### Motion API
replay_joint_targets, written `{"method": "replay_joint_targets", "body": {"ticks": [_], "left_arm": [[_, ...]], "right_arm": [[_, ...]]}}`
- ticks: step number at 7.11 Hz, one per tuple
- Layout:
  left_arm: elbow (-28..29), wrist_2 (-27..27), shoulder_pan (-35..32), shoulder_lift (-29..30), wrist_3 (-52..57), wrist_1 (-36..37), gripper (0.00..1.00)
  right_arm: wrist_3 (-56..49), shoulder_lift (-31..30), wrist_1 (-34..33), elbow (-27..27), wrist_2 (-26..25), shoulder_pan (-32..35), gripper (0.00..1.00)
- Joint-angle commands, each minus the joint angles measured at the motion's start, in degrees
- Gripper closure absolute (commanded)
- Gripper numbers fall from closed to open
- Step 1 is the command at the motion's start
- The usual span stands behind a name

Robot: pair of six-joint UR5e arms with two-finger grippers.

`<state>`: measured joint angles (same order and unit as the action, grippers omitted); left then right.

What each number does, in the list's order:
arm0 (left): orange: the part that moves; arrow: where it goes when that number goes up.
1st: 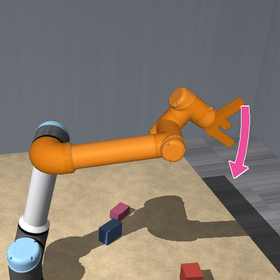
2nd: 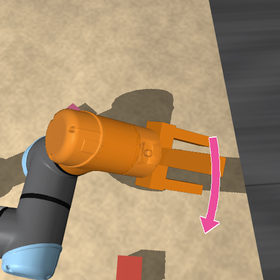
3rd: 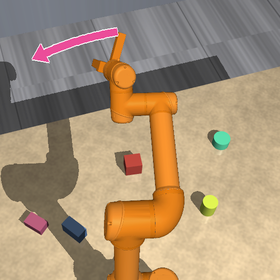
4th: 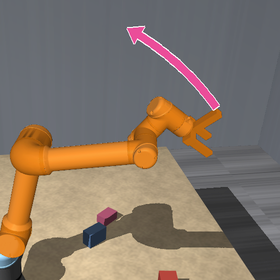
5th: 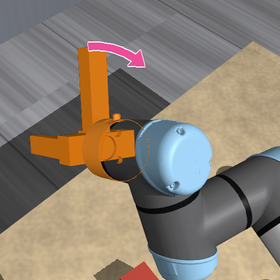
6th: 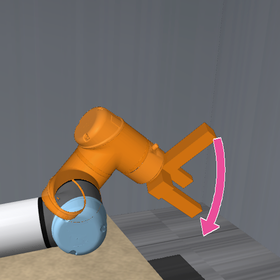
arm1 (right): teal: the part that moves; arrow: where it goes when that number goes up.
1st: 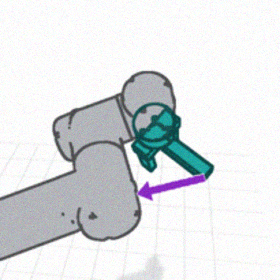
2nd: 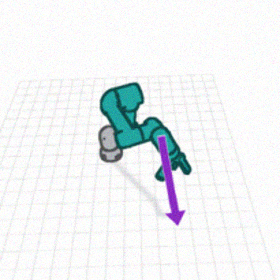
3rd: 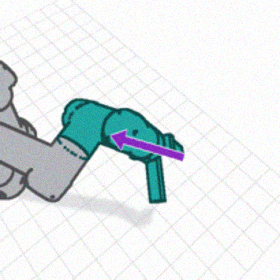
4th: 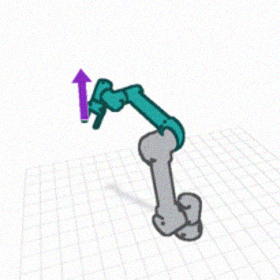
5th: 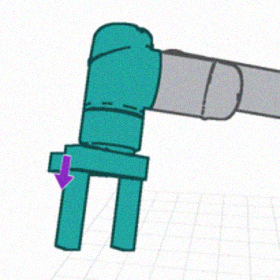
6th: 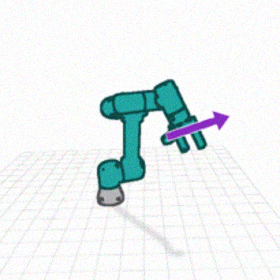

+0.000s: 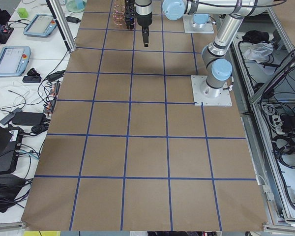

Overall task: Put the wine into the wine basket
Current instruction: 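Open the right gripper and raise it off the bottle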

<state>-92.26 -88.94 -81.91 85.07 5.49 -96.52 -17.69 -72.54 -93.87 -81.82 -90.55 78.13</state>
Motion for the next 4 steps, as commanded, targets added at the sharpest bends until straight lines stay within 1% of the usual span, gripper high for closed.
{"method": "replay_joint_targets", "body": {"ticks": [1, 2, 4], "left_arm": [[0.0, 0.0, 0.0, 0.0, 0.0, 0.0, 0.00], [0.0, 0.0, 0.0, 0.0, 0.0, 0.0, 0.00], [-0.1, 0.0, 0.0, -0.1, 0.1, 0.0, 0.00]], "right_arm": [[0.3, 0.0, -0.1, -0.3, -0.2, 0.0, 0.43], [0.5, -0.1, -0.4, -0.2, -0.2, 0.0, 0.01], [0.4, -2.2, -0.5, 1.1, -0.5, 0.0, 0.00]]}}
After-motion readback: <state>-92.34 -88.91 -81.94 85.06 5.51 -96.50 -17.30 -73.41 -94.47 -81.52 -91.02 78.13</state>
